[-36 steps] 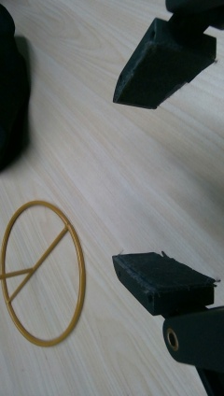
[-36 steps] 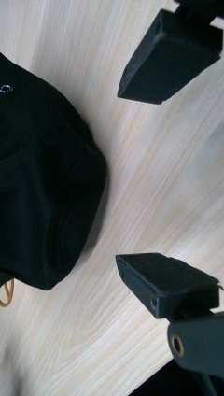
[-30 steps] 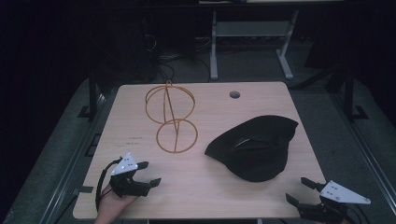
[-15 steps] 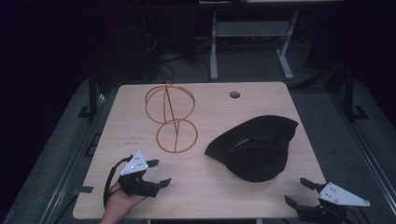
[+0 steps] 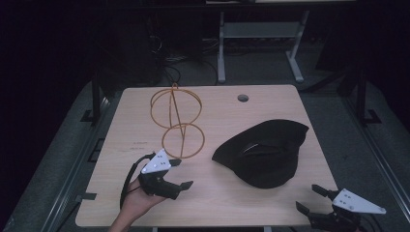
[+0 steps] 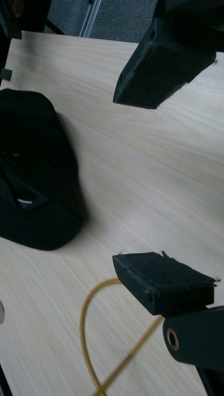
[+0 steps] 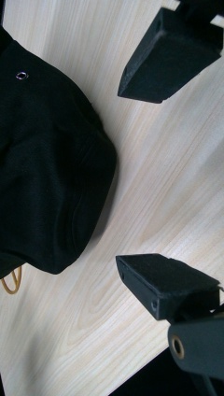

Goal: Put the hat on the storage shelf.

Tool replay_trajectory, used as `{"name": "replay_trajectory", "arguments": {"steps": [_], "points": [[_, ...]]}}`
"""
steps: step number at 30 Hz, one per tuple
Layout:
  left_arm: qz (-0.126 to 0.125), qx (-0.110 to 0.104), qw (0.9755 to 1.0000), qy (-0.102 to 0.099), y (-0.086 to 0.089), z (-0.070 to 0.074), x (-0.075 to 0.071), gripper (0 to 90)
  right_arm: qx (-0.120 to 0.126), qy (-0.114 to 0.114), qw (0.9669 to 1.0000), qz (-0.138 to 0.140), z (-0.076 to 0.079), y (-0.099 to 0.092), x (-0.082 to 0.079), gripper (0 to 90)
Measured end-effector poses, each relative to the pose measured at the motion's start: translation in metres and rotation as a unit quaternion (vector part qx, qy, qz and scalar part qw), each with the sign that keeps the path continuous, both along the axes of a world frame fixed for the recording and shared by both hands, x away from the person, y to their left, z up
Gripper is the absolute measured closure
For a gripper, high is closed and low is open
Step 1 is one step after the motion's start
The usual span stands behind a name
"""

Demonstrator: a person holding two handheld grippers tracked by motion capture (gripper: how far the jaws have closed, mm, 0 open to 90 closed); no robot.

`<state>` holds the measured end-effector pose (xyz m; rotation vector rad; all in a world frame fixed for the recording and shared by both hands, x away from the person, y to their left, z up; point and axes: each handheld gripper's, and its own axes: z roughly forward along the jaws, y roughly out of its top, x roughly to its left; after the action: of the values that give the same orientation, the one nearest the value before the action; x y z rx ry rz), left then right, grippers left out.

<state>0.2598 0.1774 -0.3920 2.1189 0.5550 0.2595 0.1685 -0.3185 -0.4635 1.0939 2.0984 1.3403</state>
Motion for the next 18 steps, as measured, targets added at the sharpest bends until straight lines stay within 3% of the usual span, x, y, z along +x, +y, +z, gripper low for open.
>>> {"name": "replay_trajectory", "arguments": {"steps": [18], "points": [[-0.057,0.024,0.9981,-0.002,-0.063,0.011,0.018,19.2,0.005,-0.002,1.0,0.0,0.001,-0.005,-0.002,15.4]]}}
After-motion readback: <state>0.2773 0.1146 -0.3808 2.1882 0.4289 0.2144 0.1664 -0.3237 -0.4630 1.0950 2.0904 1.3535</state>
